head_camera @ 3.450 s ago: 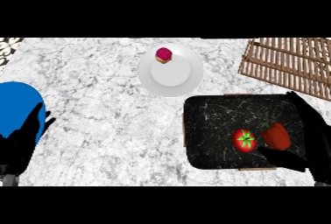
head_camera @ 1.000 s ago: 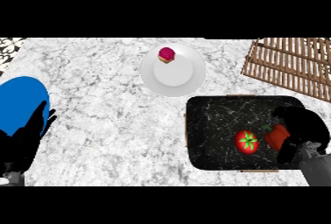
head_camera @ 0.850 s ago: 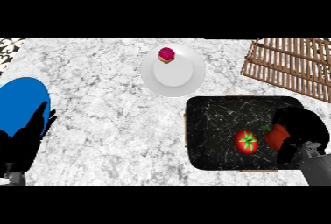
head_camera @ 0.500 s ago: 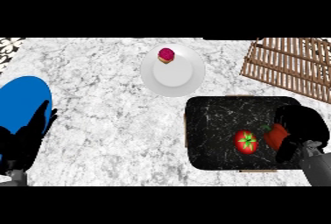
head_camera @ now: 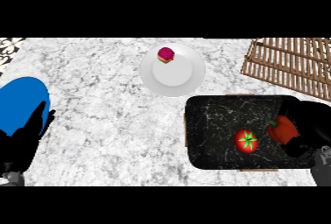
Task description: Pick the bell pepper from the tray and place it in the tiered shelf
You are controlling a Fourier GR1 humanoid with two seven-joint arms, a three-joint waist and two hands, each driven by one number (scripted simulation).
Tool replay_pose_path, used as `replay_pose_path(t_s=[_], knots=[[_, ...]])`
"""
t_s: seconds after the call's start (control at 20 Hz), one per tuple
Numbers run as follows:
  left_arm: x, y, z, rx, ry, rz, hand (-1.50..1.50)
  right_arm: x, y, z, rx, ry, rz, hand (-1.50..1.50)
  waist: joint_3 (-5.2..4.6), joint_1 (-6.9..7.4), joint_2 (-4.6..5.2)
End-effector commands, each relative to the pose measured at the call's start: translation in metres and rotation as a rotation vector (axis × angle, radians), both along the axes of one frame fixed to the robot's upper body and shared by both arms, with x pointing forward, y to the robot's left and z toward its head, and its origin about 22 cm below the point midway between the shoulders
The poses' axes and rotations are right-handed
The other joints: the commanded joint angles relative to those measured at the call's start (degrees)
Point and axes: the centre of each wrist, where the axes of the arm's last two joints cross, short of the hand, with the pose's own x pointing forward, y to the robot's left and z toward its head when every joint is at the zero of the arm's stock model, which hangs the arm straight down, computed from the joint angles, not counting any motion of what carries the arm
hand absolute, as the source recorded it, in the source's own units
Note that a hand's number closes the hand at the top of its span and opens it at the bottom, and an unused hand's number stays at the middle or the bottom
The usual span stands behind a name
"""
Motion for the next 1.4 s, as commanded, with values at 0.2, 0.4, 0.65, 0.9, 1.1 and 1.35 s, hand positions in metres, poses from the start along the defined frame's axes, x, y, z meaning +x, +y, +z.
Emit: replay_pose_path(t_s=[0.2,0.4,0.65,0.9,1.1,1.35], knots=[[0.002,-0.011,-0.005,0.016,-0.004,-0.008,0.0,0.013,0.0,0.044,0.249,-0.146,0.136,1.5,0.1,-0.02,0.14],[0.008,0.003,-0.002,-0.008,0.002,0.006,0.0,0.0,-0.016,0.08,0.353,-0.226,0.107,1.5,0.07,-0.55,0.08],[0.005,0.0,0.008,-0.005,0.018,0.006,0.0,-0.023,-0.028,0.123,0.538,-0.278,0.07,1.5,0.09,-0.73,-0.2],[-0.005,0.008,0.007,-0.001,-0.003,0.026,0.0,-0.061,-0.032,0.176,0.628,-0.385,0.064,1.5,0.04,-1.02,-0.44],[0.002,-0.004,-0.003,-0.001,0.013,-0.004,0.0,-0.064,-0.062,0.201,0.641,-0.464,0.028,1.5,0.1,-0.34,0.04],[-0.013,0.003,-0.005,-0.006,0.005,0.004,0.0,-0.07,-0.047,0.257,0.635,-0.541,-0.012,1.5,0.02,0.22,0.03]])
